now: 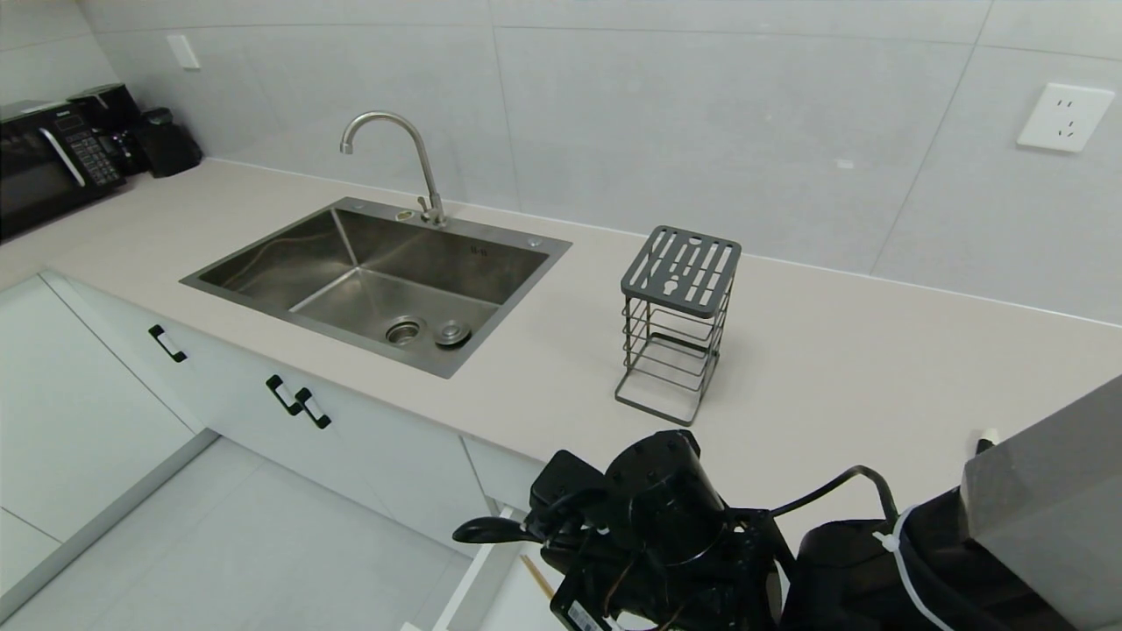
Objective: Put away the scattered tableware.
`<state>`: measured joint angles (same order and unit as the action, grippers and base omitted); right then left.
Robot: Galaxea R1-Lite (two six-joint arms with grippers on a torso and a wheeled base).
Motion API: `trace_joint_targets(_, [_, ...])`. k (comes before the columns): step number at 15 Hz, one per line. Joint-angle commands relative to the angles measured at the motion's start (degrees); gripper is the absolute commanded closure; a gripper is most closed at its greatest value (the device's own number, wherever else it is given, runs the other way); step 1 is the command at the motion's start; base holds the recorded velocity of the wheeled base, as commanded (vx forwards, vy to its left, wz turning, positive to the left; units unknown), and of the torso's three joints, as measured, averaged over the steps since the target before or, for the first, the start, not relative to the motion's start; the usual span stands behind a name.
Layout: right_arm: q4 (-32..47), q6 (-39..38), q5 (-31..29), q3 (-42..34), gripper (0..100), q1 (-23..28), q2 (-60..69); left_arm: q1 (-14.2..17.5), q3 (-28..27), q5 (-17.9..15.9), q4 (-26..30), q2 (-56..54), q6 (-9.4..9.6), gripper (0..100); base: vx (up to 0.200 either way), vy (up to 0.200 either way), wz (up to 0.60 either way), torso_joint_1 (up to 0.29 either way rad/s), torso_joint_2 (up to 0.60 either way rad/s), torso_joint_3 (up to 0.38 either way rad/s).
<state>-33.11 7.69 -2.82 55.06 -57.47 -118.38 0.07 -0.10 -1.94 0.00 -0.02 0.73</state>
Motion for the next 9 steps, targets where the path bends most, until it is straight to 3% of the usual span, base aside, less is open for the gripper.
trace_joint_targets(1, [0.0,0.0,0.0,0.9,100,0.0,-0.7,0.0,0.0,0.0,0.0,0.0,0.06,0,0.000,0.000,0.00,0.000,0.00,0.000])
trace_joint_targets(4, [0.0,-0.3,0.0,3.5,100,-0.1,-1.8,0.0,0.0,0.0,0.0,0.0,-0.03,0,0.000,0.000,0.00,-0.032,0.05,0.032])
trace_joint_targets(9, [0.0,-0.4,0.0,4.5,100,-0.1,-2.5,0.0,0.0,0.0,0.0,0.0,0.06,0,0.000,0.000,0.00,-0.179,0.36,0.179])
